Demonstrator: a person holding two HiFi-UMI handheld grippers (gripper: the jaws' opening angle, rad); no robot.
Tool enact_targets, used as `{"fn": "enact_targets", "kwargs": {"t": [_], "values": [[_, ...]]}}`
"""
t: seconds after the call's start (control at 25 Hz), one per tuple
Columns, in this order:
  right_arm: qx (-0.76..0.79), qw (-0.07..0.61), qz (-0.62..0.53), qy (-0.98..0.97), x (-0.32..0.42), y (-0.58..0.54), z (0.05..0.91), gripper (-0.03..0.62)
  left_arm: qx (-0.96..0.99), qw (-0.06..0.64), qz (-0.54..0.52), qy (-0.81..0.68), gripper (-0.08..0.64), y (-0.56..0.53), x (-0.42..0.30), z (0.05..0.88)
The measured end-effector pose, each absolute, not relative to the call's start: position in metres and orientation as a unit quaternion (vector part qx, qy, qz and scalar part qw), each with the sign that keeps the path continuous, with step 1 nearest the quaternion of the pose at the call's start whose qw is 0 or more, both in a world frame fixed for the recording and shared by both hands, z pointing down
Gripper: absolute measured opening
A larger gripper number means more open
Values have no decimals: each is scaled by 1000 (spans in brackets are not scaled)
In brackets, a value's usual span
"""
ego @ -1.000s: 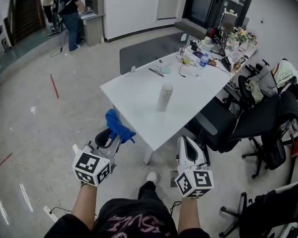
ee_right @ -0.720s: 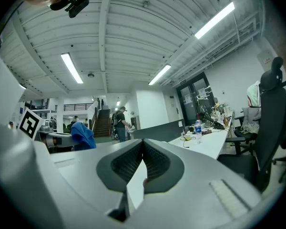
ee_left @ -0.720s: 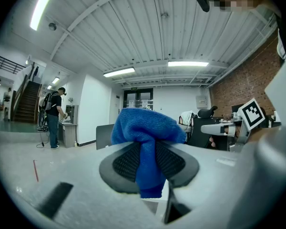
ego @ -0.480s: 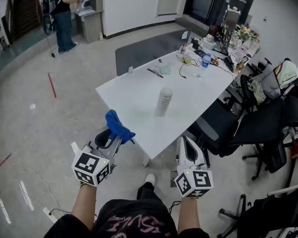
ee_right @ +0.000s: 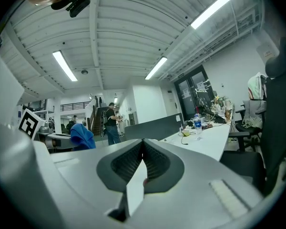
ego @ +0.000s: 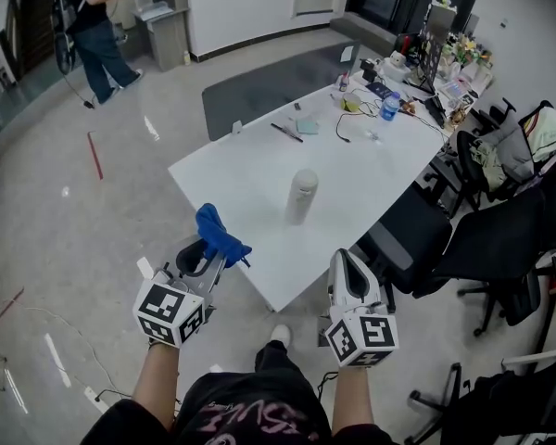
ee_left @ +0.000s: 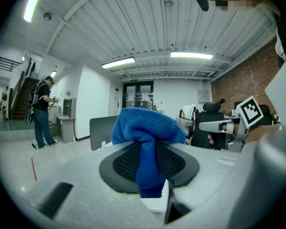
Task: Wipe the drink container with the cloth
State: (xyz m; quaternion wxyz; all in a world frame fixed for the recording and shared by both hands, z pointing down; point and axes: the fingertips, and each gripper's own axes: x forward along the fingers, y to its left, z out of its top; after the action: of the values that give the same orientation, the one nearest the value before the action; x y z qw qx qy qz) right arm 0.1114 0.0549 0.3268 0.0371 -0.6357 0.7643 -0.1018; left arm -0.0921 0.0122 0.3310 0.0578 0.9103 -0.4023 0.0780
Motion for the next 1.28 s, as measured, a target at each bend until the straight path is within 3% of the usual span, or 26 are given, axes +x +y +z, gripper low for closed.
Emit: {"fn": "enact_targets", "kwargs": {"t": [0.76,1.28], "values": [[-609,41,-130,782,181,-43,340,2,900,63,109,-416,92,-69,-16,340],[-586,51,-127,798,190,-69,330,16,896,41,120,-425,92,-84,3,326]]}}
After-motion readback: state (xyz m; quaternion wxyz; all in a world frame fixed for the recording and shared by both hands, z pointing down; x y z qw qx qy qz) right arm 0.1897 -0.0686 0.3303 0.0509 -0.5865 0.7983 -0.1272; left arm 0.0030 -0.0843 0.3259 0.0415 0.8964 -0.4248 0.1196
